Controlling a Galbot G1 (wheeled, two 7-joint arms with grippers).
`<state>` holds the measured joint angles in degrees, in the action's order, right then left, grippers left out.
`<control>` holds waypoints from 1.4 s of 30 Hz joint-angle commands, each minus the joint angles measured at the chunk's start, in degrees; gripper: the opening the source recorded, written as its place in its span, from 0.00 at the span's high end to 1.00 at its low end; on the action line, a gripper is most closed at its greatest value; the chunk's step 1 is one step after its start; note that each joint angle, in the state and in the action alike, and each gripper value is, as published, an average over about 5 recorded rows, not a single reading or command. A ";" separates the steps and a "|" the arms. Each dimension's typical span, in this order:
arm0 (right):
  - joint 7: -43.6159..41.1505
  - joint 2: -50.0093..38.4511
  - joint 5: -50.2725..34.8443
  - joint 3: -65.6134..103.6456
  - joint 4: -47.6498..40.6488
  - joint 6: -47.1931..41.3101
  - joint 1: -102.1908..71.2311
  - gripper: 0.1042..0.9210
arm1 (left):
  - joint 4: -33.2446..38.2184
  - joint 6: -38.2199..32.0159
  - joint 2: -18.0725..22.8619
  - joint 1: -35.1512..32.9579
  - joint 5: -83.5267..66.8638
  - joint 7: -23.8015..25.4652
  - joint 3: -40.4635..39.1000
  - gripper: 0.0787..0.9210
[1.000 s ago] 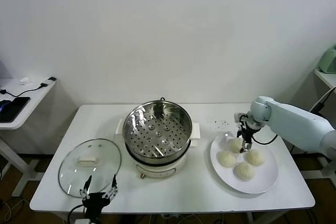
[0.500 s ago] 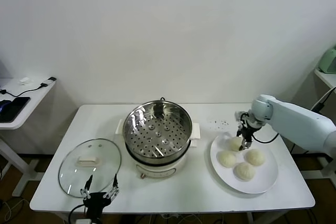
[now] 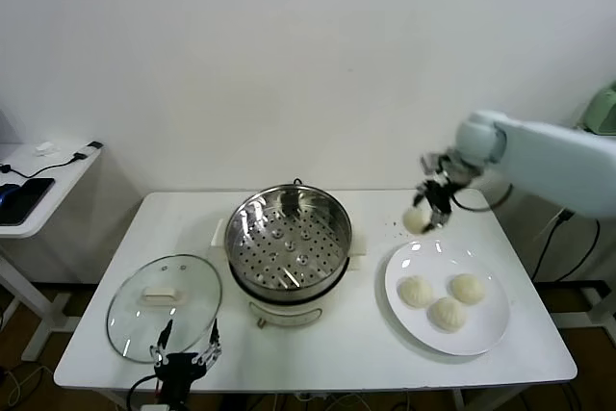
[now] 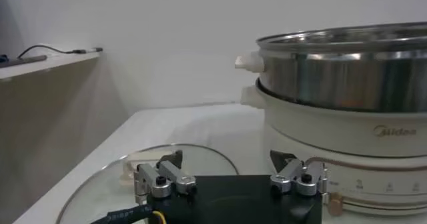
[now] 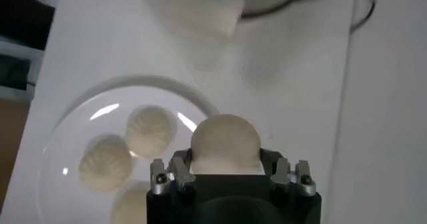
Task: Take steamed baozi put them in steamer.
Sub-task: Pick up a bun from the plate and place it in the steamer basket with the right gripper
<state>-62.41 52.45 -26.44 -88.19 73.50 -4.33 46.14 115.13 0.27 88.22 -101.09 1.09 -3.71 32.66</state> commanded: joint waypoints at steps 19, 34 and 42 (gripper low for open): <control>-0.10 31.28 21.04 4.53 -24.49 44.08 -10.34 0.30 | 0.28 0.19 -0.32 -0.89 0.25 -0.03 0.60 0.12; 0.39 39.64 26.20 10.04 -43.38 50.05 -19.60 0.30 | -0.41 -0.08 -0.51 -0.62 -0.04 -0.19 0.51 0.12; 1.35 41.95 27.22 11.20 -47.10 50.11 -21.43 0.30 | -0.41 -0.25 -0.51 -0.59 0.09 -0.31 0.29 0.12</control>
<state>-61.30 91.53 -1.35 -78.57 32.31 43.48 27.13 114.70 0.00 87.75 -101.67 1.28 -3.99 32.97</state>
